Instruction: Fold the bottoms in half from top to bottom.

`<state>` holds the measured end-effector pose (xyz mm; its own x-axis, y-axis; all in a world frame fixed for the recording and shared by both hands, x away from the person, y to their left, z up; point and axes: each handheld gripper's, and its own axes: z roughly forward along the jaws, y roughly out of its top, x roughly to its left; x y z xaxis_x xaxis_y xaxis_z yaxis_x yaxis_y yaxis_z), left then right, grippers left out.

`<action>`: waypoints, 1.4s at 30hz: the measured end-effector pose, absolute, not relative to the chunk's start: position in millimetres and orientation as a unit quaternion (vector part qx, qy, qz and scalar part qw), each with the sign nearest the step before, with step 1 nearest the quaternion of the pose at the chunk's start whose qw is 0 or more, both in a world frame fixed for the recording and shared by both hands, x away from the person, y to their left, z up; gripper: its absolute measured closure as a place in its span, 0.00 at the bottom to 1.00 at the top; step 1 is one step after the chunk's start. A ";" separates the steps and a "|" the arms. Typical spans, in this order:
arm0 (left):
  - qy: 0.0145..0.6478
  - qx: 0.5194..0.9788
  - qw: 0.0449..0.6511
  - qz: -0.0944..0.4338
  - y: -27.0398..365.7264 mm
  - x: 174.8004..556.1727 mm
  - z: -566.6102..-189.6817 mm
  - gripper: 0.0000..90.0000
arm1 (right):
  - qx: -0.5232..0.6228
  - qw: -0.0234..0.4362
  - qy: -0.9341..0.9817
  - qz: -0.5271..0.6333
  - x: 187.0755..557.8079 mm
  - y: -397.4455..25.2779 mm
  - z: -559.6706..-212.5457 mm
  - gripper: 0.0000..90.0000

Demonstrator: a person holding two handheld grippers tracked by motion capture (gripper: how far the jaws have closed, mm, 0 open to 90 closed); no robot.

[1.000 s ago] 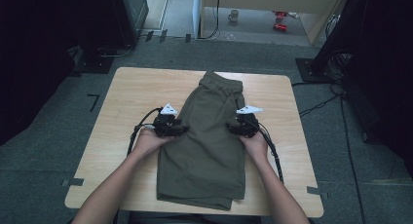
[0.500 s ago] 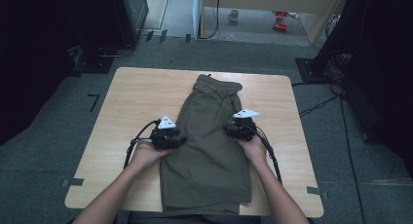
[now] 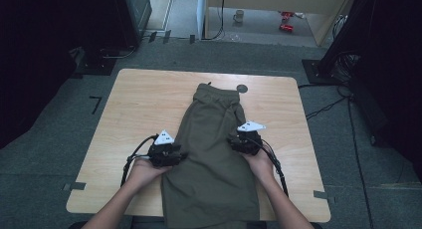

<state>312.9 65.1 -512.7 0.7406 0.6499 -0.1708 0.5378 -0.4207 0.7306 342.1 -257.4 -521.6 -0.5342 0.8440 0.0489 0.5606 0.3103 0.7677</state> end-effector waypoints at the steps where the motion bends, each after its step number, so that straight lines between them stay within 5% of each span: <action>1: 0.354 0.840 0.405 0.068 65.9 308.8 -512.5 0.60 | 0.444 0.186 0.789 0.383 338.2 -256.8 -521.7 0.55; 16: 0.364 0.835 0.411 0.042 76.4 276.7 -511.6 0.55 | 0.437 0.181 0.793 0.384 294.7 -256.2 -521.9 0.49; 29: 0.346 0.838 0.412 0.088 76.0 334.6 -478.9 0.47 | 0.470 0.166 0.761 0.416 324.2 -280.0 -493.5 0.43; 42: 0.347 0.837 0.416 0.081 58.0 403.5 -486.5 0.51 | 0.478 0.170 0.754 0.417 371.4 -283.8 -496.0 0.34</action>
